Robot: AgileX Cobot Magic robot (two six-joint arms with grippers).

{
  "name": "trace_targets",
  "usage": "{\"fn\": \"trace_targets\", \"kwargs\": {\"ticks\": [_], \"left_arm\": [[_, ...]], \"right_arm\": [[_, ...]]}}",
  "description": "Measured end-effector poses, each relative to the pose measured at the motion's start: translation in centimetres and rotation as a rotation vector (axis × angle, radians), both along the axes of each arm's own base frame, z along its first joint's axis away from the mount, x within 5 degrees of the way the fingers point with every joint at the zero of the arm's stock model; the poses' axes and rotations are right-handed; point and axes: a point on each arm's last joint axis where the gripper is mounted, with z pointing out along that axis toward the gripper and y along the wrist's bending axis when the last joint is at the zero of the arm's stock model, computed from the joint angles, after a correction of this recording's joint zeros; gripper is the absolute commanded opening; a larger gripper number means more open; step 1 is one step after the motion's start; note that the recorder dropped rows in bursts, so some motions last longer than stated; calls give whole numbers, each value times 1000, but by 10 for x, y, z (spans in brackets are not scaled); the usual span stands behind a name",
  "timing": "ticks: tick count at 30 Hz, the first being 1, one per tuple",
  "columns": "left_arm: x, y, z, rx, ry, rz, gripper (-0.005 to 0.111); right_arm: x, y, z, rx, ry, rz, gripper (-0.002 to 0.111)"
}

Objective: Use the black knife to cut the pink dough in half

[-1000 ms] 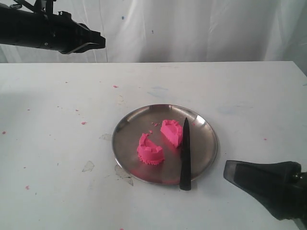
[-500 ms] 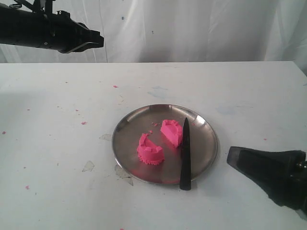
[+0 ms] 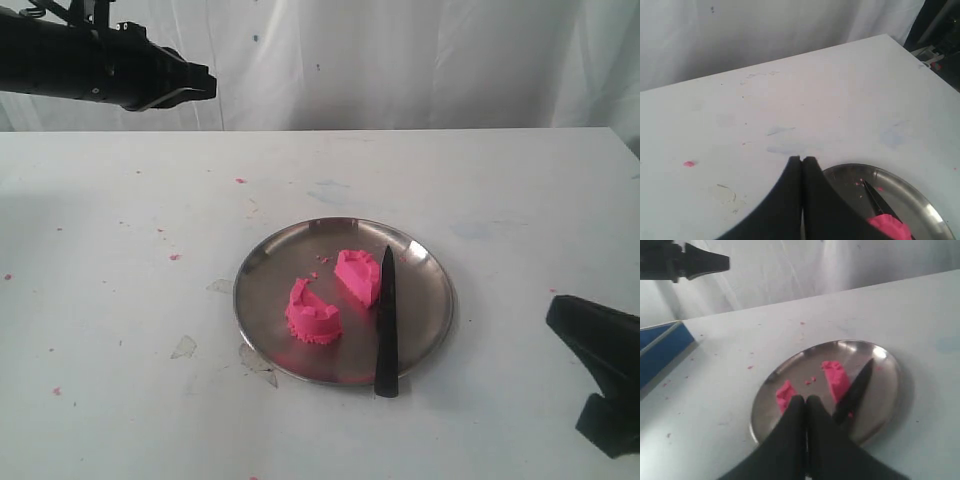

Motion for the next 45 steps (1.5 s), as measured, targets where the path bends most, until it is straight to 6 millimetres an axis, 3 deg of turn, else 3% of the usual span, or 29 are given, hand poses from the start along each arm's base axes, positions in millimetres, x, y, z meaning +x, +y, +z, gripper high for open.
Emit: {"fn": "trace_targets", "kwargs": {"ticks": [10,15,24,37,45], "left_arm": [[0,0,0,0,0,0,0],[0,0,0,0,0,0,0],[0,0,0,0,0,0,0],[0,0,0,0,0,0,0],[0,0,0,1,-1,3,0]], "right_arm": [[-32,-28,-4,-162,-104,-153,0],[-38,-35,-6,-233,-118,-250,0],[-38,-37,-7,-251,-128,-294,0],[-34,-49,-37,-235,-95,-427,0],[-34,-49,-37,-230,-106,-432,0]]}}
